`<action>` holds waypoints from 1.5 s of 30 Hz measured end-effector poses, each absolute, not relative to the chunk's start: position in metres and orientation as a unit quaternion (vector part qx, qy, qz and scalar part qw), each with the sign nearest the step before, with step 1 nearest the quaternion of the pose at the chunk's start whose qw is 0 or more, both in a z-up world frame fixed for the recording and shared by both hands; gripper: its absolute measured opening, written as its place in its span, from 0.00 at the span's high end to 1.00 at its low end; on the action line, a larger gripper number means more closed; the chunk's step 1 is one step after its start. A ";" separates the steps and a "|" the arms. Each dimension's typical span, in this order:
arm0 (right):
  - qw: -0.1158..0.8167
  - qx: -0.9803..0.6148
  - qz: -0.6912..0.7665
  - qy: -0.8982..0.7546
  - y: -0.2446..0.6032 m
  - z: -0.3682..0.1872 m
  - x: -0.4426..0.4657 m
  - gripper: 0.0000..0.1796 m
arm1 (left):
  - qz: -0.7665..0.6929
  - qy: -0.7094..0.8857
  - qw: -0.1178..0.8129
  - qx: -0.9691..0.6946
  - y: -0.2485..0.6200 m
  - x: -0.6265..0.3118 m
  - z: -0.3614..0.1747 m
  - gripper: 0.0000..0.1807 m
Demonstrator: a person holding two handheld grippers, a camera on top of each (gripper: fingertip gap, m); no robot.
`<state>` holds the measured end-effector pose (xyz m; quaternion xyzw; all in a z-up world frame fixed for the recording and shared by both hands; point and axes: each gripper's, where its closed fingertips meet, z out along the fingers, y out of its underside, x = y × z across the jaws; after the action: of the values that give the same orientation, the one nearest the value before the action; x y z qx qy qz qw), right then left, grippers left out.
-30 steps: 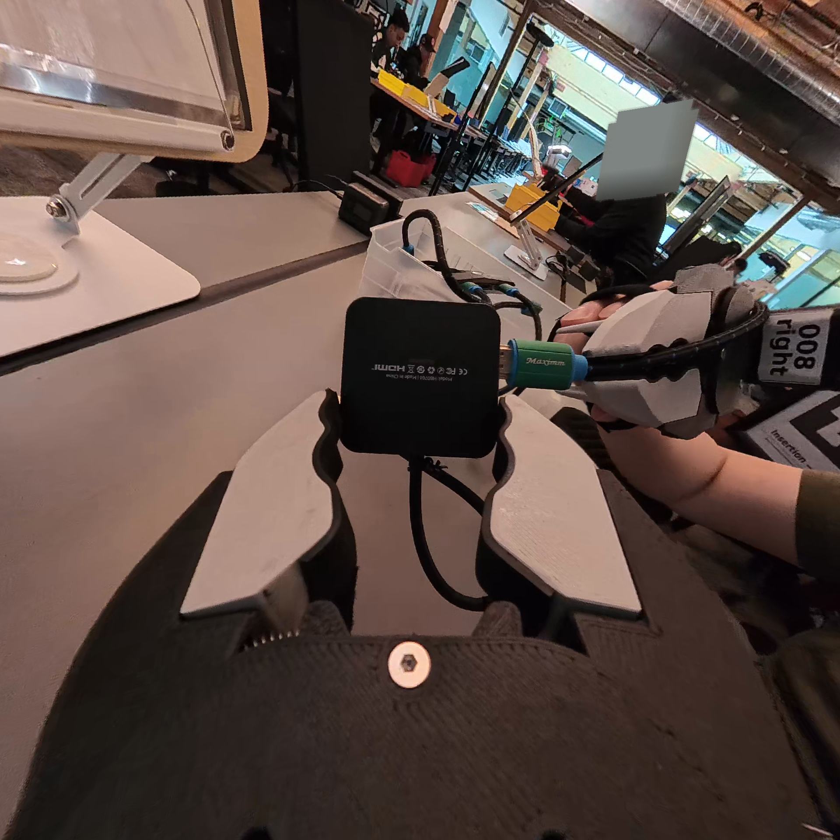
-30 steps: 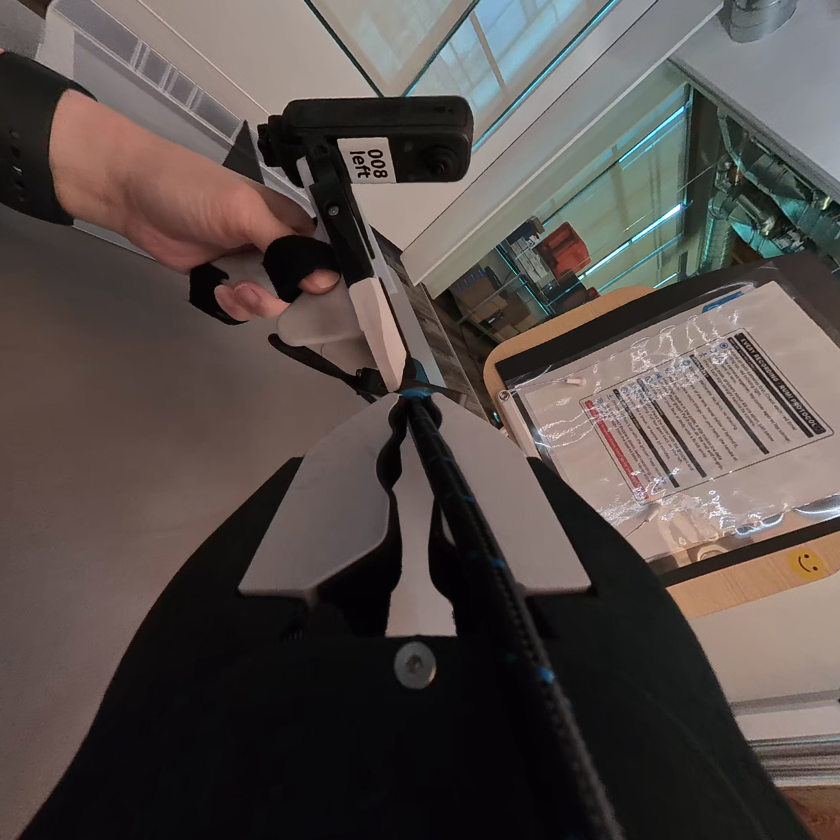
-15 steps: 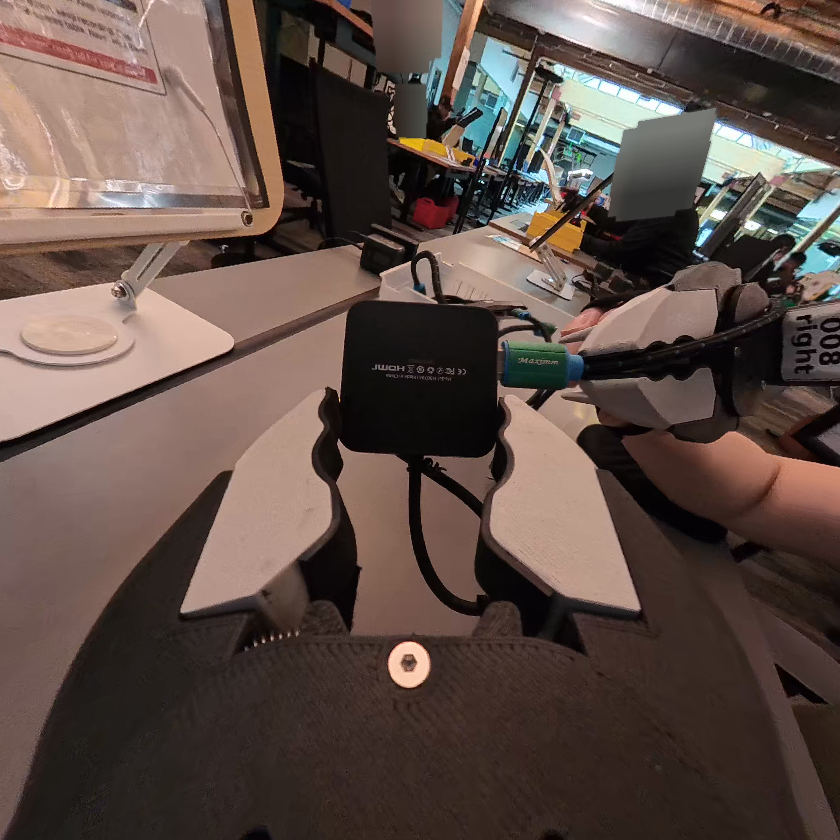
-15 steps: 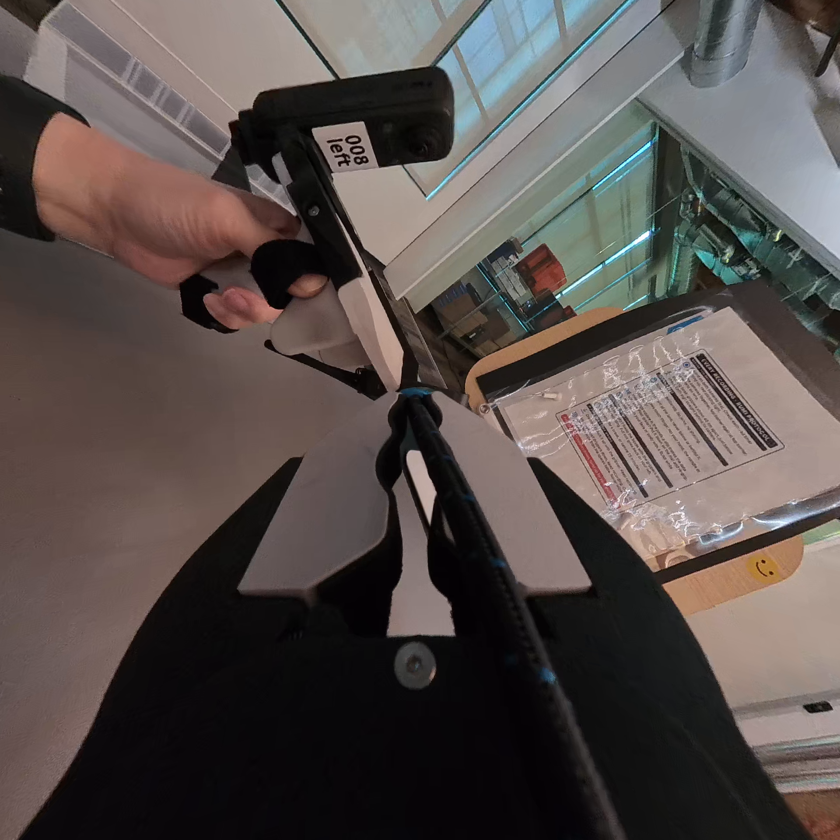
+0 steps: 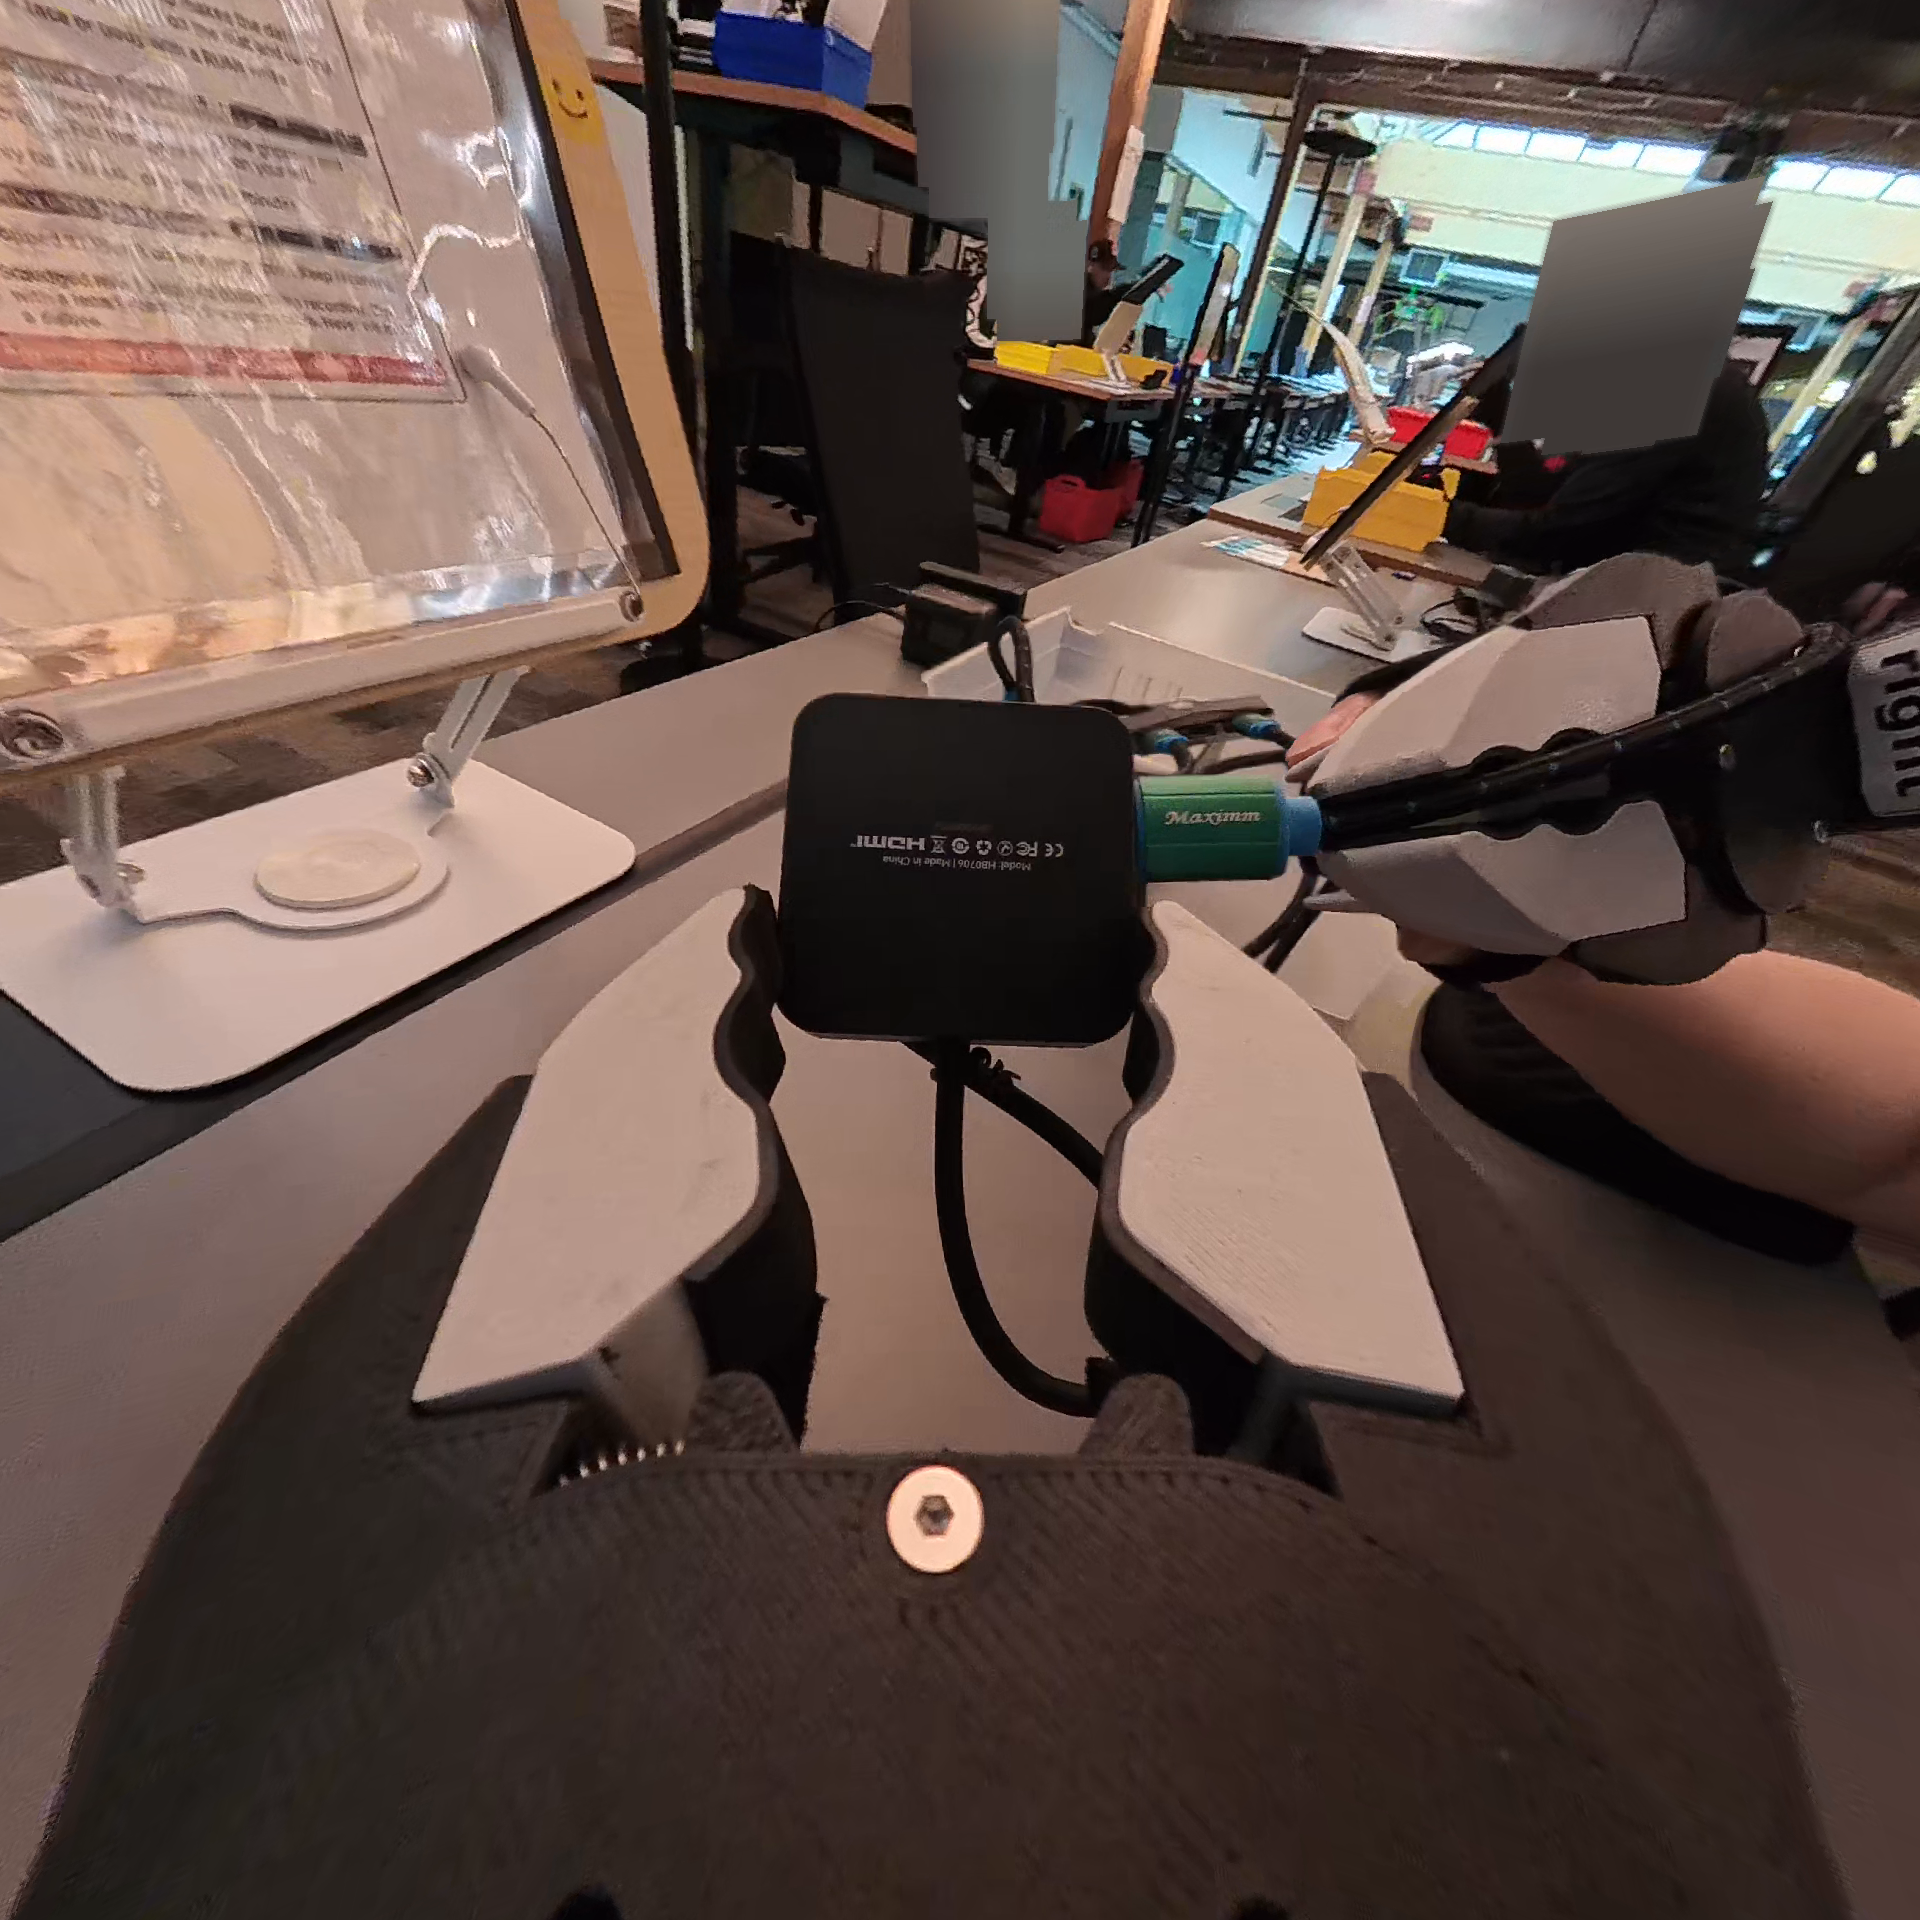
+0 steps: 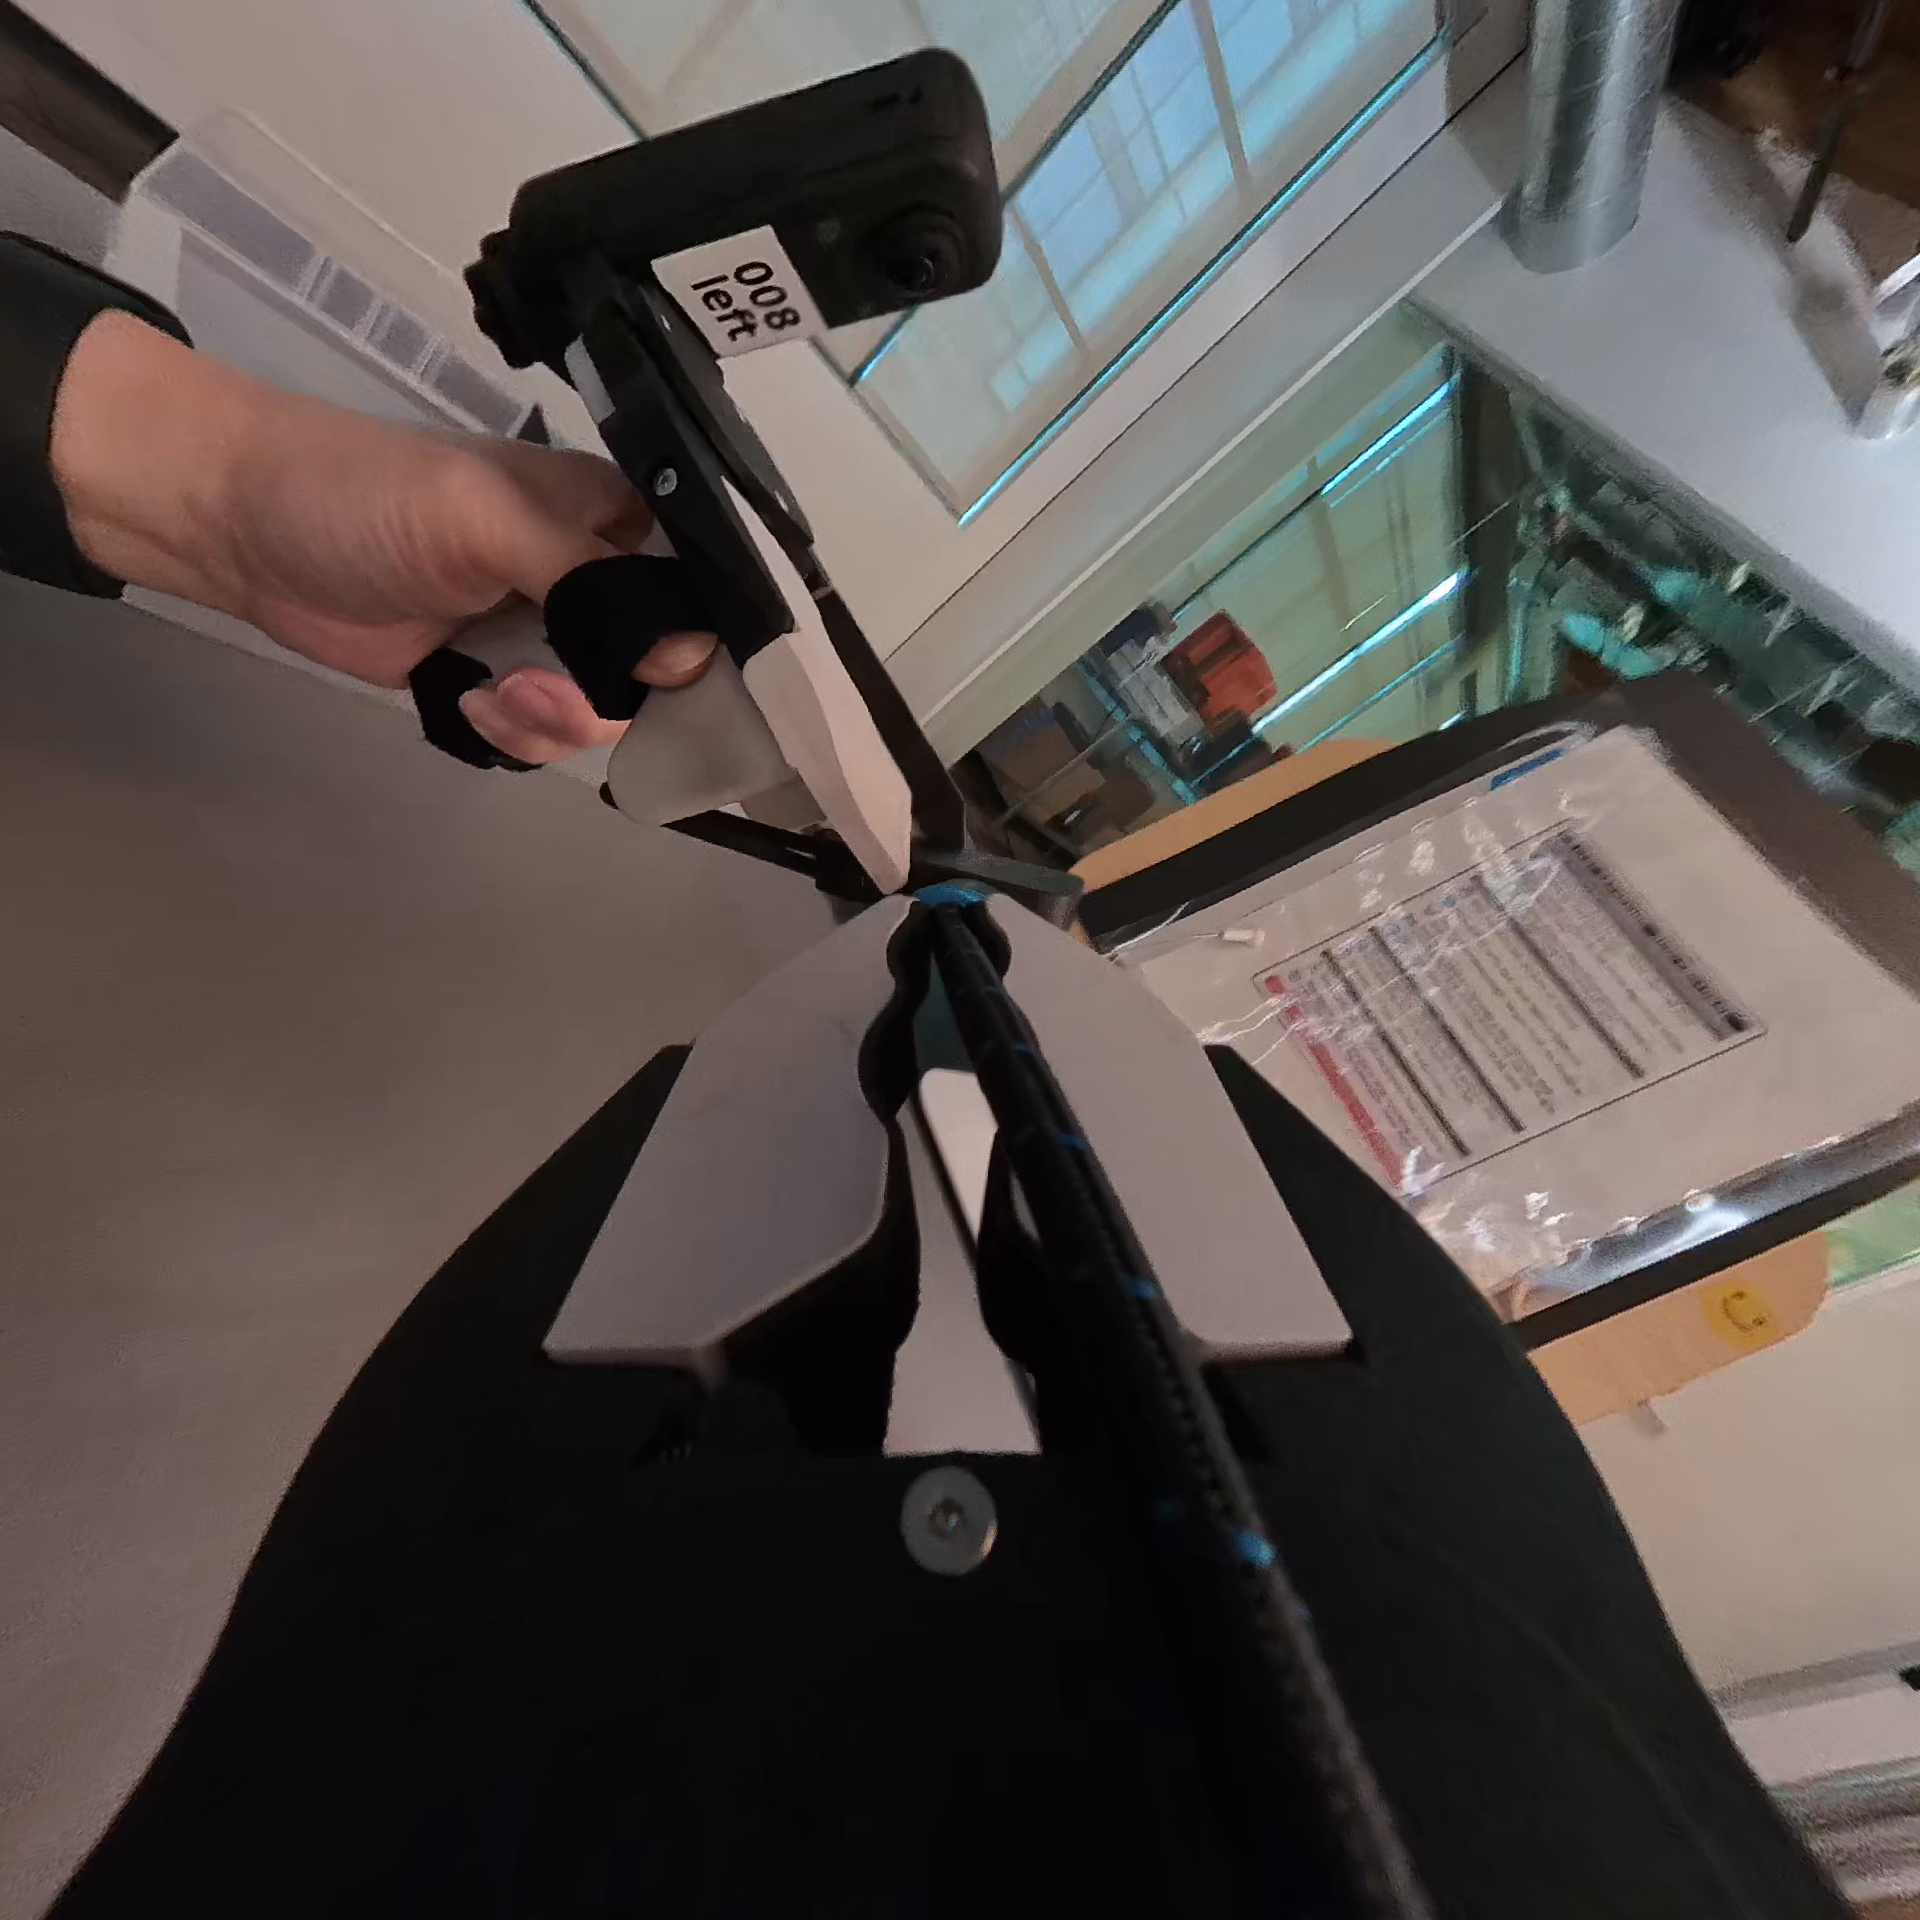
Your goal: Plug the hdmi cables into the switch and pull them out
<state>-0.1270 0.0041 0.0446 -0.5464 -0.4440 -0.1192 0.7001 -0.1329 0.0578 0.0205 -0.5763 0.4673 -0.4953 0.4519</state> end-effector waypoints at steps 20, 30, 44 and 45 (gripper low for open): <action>0.820 -0.234 0.021 -0.521 -0.129 0.150 -0.120 0.96 | -0.668 0.442 0.381 -0.463 -0.050 -0.157 0.159 0.64; 0.782 -0.245 0.035 -0.573 -0.134 0.137 -0.131 0.96 | -0.709 0.527 0.188 -0.430 -0.092 -0.158 0.132 0.85; 0.659 -0.547 0.396 -0.332 -0.061 0.135 -0.115 0.78 | -0.673 0.498 0.366 -0.405 -0.052 -0.140 0.131 0.92; 0.651 -0.558 0.406 -0.317 -0.057 0.133 -0.116 0.83 | -0.671 0.498 0.368 -0.408 -0.051 -0.139 0.130 0.92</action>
<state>-0.1161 -0.0574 0.1335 -0.5580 -0.3168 0.4062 0.6506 -0.1394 -0.0514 0.1299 -0.4079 0.4979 -0.6709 0.3682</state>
